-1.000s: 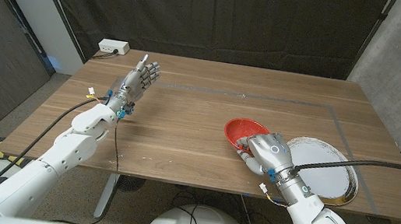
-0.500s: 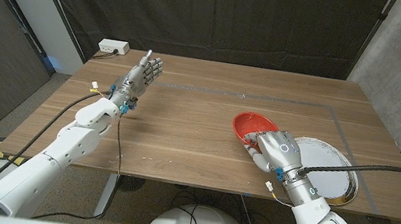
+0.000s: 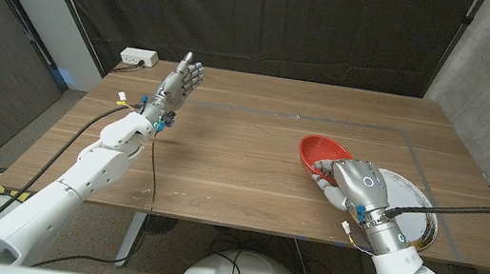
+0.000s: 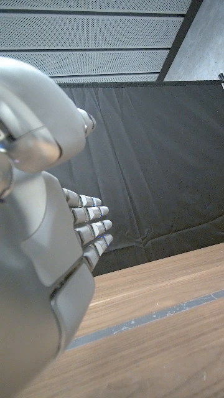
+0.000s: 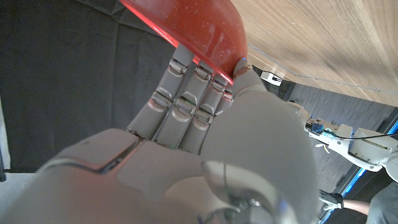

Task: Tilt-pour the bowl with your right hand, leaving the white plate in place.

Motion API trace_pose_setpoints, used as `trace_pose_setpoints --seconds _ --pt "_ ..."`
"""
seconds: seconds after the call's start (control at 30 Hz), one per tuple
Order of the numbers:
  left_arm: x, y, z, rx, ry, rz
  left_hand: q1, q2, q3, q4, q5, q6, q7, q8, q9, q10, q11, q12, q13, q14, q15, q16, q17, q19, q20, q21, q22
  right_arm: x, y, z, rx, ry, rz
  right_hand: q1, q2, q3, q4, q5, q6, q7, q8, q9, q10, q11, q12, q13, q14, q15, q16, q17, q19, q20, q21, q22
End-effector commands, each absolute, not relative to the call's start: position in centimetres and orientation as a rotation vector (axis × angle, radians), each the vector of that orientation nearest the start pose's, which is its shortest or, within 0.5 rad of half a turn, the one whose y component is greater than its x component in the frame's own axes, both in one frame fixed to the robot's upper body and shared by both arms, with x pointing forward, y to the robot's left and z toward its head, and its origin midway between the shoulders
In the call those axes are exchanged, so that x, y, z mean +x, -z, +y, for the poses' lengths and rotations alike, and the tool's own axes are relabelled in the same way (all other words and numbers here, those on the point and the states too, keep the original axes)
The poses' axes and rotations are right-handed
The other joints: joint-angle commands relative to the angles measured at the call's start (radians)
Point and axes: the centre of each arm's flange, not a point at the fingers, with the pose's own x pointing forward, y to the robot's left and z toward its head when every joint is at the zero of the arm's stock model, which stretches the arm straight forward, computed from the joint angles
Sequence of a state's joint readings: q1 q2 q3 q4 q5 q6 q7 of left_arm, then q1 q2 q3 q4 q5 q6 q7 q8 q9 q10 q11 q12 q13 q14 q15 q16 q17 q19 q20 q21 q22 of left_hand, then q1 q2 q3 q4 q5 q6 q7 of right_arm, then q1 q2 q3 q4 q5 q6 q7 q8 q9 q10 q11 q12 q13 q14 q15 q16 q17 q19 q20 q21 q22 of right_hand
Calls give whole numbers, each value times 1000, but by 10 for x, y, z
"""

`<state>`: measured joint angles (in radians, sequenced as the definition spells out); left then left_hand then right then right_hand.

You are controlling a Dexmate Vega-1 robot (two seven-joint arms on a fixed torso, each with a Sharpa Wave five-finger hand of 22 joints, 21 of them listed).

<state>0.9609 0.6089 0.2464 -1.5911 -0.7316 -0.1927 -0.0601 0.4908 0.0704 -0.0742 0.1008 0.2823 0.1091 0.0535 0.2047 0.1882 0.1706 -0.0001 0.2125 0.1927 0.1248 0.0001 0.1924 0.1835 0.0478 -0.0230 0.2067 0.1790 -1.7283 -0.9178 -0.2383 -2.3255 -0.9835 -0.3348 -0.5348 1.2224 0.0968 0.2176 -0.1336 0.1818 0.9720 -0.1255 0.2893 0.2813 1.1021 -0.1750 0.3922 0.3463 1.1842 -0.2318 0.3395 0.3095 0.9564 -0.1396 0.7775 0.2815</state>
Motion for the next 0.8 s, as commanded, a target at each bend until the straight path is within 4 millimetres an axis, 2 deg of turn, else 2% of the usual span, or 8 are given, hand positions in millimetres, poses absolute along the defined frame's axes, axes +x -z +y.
trace_pose_setpoints --seconds 0.03,0.8 --pt "595 -27 277 -70 279 -673 5 4 -8 1 -4 8 -1 -1 3 5 0 -3 4 11 -2 1 2 5 1 -2 3 369 111 -249 -1448 355 -919 35 33 -1 2 4 24 -26 3 3 -2 -1 6 4 4 0 -2 5 -6 -83 8 0" --pt "589 -38 245 -11 252 -695 6 6 -12 1 -5 8 1 -2 3 7 2 -3 4 12 -2 1 2 5 1 -3 3 367 118 -290 -1362 387 -918 39 35 -4 3 3 20 -26 2 10 -1 -1 4 13 5 0 -6 8 -12 -83 23 -7"
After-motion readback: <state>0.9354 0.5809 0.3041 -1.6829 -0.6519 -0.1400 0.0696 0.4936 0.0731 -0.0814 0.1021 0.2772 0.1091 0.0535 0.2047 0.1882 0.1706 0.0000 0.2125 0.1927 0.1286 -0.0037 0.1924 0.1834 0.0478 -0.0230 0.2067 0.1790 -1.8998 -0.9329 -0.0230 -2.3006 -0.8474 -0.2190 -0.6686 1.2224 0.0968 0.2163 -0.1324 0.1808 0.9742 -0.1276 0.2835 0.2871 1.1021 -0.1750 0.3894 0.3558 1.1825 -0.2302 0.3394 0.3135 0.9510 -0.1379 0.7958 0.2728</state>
